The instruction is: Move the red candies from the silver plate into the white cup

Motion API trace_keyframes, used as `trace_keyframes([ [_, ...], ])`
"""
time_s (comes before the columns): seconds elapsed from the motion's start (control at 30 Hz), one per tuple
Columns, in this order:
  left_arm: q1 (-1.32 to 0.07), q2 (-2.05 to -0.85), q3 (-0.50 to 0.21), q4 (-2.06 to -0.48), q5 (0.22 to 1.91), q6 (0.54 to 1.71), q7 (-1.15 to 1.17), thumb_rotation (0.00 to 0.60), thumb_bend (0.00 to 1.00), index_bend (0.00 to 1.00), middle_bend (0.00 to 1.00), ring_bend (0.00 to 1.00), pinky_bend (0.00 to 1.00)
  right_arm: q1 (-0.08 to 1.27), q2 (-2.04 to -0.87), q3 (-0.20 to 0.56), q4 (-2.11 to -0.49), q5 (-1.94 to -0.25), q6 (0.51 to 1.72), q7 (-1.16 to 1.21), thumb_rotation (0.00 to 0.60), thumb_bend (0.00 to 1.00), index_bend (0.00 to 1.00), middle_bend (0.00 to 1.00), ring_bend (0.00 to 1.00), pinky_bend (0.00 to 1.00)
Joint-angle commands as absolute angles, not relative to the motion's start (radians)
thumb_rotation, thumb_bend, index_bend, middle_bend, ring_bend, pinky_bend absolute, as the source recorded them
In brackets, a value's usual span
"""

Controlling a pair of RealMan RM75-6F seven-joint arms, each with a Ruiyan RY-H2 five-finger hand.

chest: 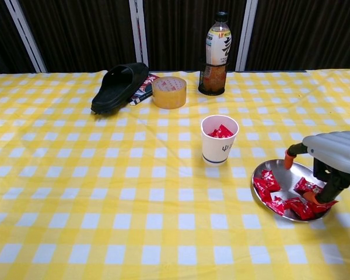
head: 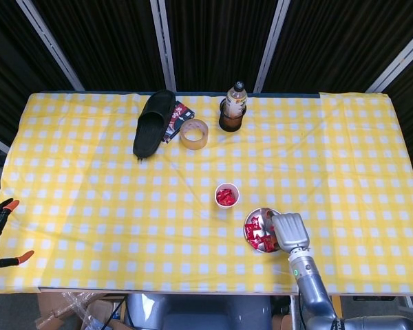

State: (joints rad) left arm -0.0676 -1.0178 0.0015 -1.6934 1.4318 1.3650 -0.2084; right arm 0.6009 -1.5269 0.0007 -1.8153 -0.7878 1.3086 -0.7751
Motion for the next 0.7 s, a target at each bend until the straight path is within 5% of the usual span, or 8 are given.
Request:
trace_keyframes([
  [0.03,-0.068,-1.018,0.001,-1.693,1.431,1.364,-0.208,0.6,0.03,0.0,0.0,0.0,0.0,0.594,-1.529,0.001,-1.804,-0.783,1.299,-0.772,0.6,0.36,0.32,0.99,1.0,0.98],
  [0.7,-0.067,-1.019,0.0,-1.693,1.431,1.365,-0.203,0.6,0.03,0.0,0.0,0.0,0.0,0.555,-1.54,0.005,-1.727,-0.8,1.246,-0.722,0.6,0.36,0.44,0.99,1.0,0.98],
])
